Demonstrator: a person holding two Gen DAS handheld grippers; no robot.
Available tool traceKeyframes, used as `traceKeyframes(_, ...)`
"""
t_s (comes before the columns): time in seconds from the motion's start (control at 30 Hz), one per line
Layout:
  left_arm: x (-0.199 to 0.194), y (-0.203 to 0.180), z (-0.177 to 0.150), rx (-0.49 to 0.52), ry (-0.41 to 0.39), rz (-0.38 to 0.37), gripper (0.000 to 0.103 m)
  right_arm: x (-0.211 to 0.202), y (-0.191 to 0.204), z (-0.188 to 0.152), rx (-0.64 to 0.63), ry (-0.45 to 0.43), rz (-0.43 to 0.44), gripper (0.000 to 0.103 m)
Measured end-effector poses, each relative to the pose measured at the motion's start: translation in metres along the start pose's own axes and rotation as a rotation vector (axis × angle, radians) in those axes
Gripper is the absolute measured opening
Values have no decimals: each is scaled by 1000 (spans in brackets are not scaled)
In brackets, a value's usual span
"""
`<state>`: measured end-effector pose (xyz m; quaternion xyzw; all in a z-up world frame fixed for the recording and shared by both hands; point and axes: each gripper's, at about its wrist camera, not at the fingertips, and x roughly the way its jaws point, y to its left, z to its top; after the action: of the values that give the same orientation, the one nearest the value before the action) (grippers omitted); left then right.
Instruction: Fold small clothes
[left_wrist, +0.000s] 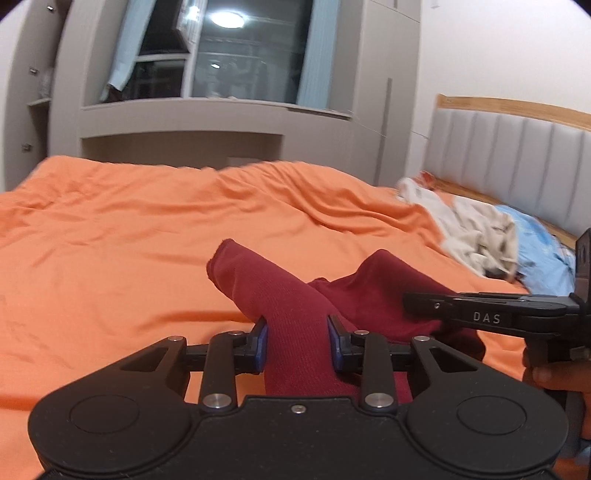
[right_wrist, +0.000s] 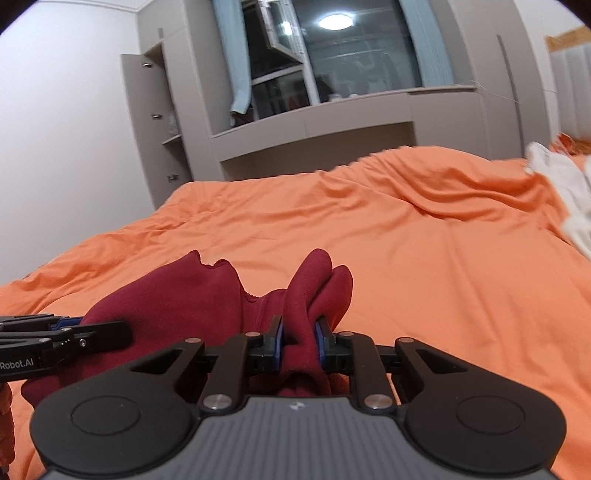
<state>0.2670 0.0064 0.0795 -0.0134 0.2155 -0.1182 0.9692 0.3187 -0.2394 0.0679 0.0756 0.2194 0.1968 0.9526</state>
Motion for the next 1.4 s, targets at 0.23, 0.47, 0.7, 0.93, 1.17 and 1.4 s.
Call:
traceKeyframes(0.23, 4, 46, -5, -68, 34, 87, 34, 44, 29, -7, -84, 25, 6, 19)
traceKeyframes(0.47, 31, 63, -40, -72, 179, 129, 36, 74, 20, -30, -91, 159, -56, 19)
traceKeyframes(0.7, 32, 65, -57, -29, 193, 159, 44, 74, 16, -44, -95, 187, -72, 24)
traceKeyframes(0.93, 28, 57, -53, -17, 184, 197, 65, 70, 11, -44, -74, 171, -87, 46)
traceKeyframes(1.17, 12, 50, -43, -25, 139, 215, 99, 56, 15, -38, -78, 120, -91, 75)
traceKeyframes(1.4, -16, 35, -29, -9, 59, 215, 102, 16, 29, -29, -94, 7, -81, 101)
